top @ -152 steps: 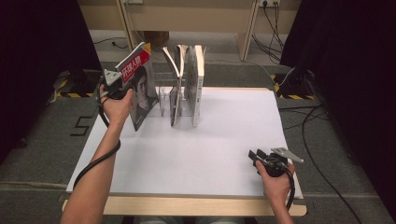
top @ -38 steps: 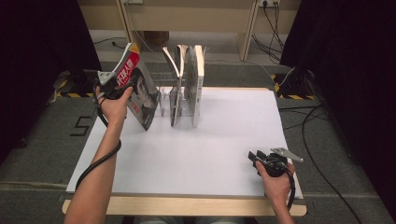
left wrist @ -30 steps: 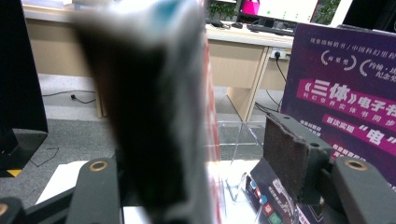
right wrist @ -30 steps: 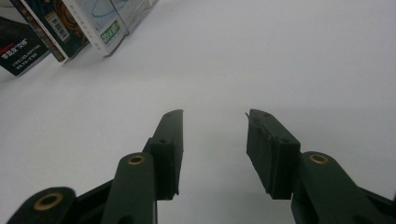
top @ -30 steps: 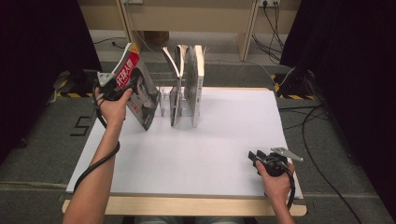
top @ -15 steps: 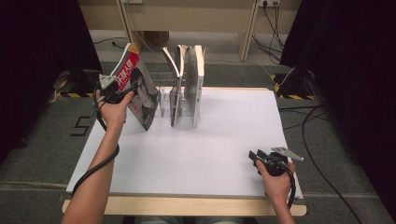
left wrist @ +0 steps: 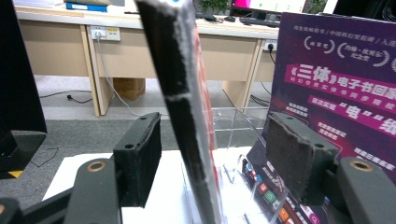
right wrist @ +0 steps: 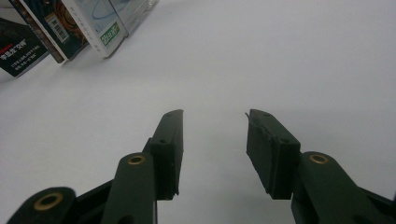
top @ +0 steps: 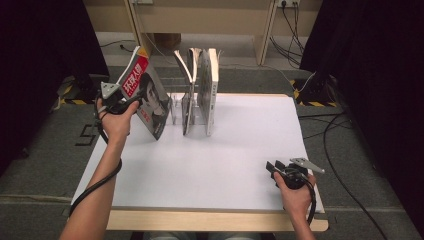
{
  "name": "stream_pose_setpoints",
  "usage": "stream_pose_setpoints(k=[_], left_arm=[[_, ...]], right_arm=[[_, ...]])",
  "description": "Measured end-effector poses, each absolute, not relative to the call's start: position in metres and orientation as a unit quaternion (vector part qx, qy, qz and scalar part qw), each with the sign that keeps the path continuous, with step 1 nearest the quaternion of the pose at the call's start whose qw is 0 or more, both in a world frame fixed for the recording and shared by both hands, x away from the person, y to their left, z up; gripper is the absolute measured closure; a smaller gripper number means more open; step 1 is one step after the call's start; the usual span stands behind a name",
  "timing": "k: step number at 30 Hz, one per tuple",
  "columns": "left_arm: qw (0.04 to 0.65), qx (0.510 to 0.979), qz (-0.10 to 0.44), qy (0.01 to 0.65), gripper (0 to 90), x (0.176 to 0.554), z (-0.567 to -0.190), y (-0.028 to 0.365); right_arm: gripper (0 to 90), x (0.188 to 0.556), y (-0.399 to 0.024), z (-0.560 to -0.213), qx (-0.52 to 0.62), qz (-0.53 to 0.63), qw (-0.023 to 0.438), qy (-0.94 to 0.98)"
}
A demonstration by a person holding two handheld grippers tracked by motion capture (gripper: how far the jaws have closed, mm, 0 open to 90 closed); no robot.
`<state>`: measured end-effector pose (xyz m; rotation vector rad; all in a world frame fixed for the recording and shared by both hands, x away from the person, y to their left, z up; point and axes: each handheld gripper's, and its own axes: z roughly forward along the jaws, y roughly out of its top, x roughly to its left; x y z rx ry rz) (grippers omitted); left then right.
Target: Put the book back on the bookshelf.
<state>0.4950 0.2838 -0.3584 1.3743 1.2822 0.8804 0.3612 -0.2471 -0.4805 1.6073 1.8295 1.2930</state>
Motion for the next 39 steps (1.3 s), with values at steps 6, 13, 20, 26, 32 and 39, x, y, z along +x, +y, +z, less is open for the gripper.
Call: stream_pose_setpoints(k=[6,13,20,26,32,39], left_arm=[[0.506,0.577,0.361,0.531,35.3,0.488,-0.36,0.284],[0.496,0.588,0.354,0.533,34.9,0.48,-0.363,0.286],[0.489,0.599,0.351,0.529,33.4,0.473,-0.367,0.287],[0.487,0.604,0.346,0.527,33.1,0.466,-0.369,0.288],[0.483,0.612,0.342,0.524,32.6,0.456,-0.373,0.291],[0.477,0.62,0.341,0.521,32.4,0.443,-0.381,0.294]], right_arm=[[57.1,0.359,-0.245,-0.479,0.572,0.459,0.192,0.652],[57.1,0.359,-0.244,-0.479,0.57,0.458,0.194,0.654],[57.1,0.359,-0.245,-0.479,0.569,0.458,0.196,0.654],[57.1,0.359,-0.245,-0.478,0.57,0.459,0.195,0.653],[57.0,0.359,-0.245,-0.477,0.573,0.459,0.195,0.65],[57.1,0.358,-0.245,-0.477,0.572,0.459,0.196,0.65]])
